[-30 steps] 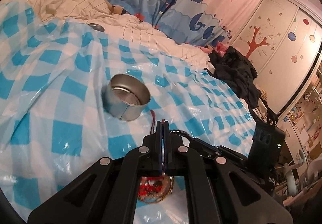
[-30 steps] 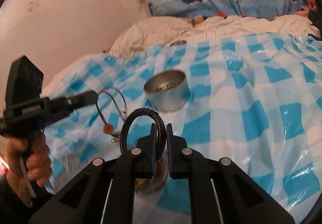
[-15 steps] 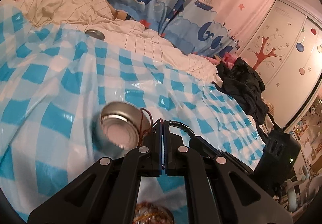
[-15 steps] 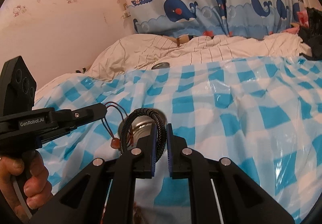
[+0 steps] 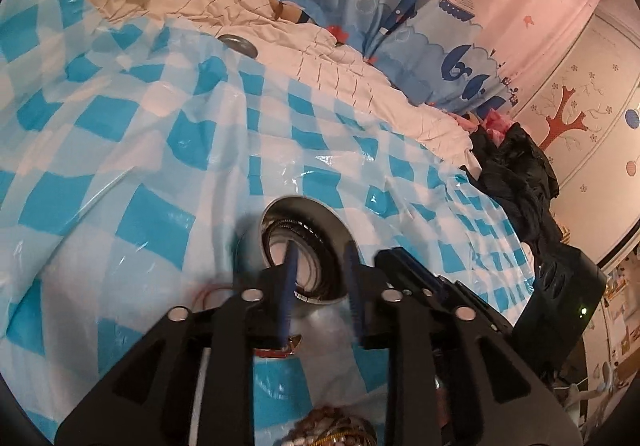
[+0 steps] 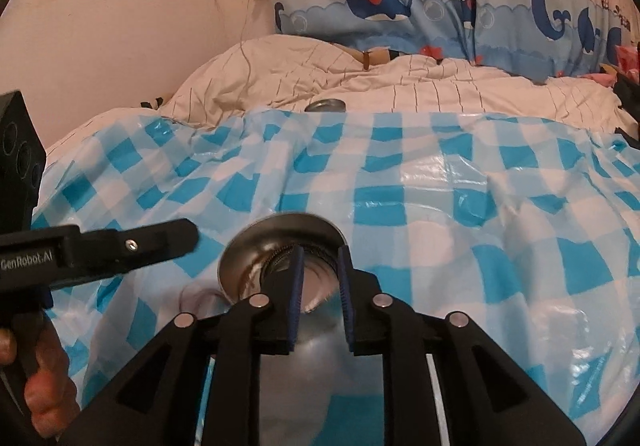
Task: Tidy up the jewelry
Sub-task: 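Carry black coiled bracelet into the silver tin and open right gripper while left holds cord, then lower the red cord into the silver tin and open the left gripper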
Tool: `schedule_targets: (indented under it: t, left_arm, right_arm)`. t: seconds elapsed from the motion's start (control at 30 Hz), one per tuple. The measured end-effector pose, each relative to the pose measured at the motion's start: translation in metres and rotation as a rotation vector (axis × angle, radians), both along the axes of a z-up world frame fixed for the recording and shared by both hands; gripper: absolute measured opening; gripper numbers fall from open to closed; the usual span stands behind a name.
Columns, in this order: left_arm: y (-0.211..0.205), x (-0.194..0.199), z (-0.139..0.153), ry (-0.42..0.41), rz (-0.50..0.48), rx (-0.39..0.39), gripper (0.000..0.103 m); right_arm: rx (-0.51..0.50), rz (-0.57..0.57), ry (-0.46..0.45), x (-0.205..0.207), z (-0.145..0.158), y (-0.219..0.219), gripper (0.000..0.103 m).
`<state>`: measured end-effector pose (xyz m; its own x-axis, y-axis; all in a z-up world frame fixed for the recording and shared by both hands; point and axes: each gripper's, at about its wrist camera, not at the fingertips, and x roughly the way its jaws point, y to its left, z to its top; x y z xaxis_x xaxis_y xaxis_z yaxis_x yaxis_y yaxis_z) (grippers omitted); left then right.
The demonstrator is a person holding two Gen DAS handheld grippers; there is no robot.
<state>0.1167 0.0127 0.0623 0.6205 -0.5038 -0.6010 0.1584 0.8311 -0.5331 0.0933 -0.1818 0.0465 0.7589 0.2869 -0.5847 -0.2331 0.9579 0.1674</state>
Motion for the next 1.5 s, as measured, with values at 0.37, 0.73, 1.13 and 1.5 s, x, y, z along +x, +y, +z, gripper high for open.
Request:
schedule_targets:
  t: [0.37, 0.73, 1.13, 1.5]
  left_arm:
    - [0.015, -0.020, -0.040, 0.173, 0.053, 0.163, 0.042]
    - [-0.005, -0.012, -0.054, 0.130, -0.020, 0.295, 0.003]
    - [-0.009, -0.002, 0.037, -0.164, -0.019, 0.065, 0.003]
    - [-0.017, 0.028, -0.018, 0.029, 0.096, 0.197, 0.038]
  right_arm:
    - [0.002, 0.087, 0.110, -0.065, -0.025, -0.009, 0.043]
    - [0.066, 0.087, 0.126, -0.059, -0.025, -0.009, 0.045]
    - [0.105, 0.089, 0.110, -0.061, -0.015, -0.014, 0.049]
    - [0.104, 0.049, 0.117, -0.055, -0.017, -0.022, 0.060]
